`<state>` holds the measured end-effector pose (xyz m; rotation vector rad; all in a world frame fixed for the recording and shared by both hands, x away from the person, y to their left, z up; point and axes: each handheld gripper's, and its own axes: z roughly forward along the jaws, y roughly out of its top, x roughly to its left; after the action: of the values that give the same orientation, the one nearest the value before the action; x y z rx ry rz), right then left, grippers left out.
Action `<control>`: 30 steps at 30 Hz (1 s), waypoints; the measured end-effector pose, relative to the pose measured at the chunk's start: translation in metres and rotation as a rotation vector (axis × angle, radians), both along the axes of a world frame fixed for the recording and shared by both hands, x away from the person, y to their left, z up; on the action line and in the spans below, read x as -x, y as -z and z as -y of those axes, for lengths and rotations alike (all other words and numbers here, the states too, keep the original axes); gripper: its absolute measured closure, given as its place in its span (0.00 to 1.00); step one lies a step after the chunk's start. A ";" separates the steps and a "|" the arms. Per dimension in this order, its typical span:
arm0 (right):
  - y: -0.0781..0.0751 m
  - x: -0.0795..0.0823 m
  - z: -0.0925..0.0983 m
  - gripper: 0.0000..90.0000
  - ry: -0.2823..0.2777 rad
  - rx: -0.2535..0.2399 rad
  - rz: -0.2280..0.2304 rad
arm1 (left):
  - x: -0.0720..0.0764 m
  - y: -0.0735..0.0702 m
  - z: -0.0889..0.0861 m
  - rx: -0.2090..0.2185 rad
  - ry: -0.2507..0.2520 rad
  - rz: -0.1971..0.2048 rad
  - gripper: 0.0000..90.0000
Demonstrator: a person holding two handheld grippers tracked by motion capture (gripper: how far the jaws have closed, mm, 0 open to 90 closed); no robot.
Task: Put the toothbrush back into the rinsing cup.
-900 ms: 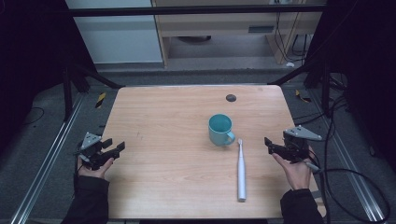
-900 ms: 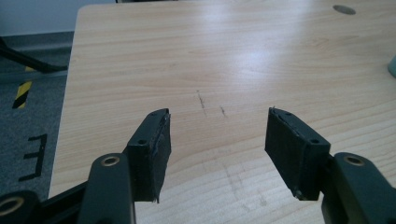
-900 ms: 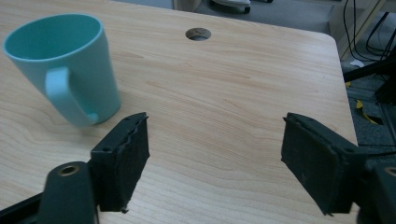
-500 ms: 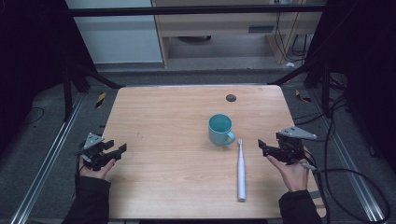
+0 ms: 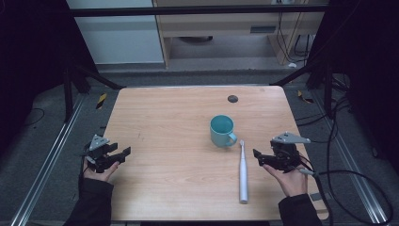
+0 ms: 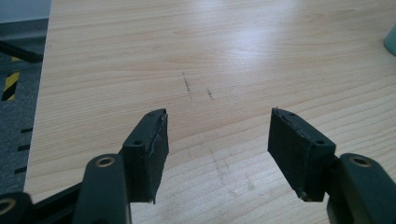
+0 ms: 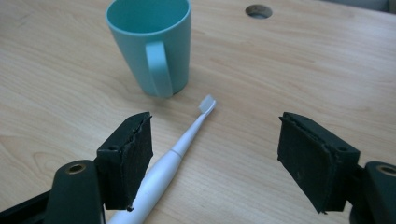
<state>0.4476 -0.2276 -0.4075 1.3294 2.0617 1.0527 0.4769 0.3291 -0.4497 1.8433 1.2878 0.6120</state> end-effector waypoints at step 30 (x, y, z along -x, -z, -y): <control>0.037 -0.005 -0.038 0.38 -0.120 0.072 -0.179 | 0.000 0.001 0.004 -0.027 0.004 -0.007 0.43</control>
<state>0.4522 -0.1898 -0.4447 1.3196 2.3138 0.9280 0.4768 0.3249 -0.4507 1.8709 1.2854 0.6238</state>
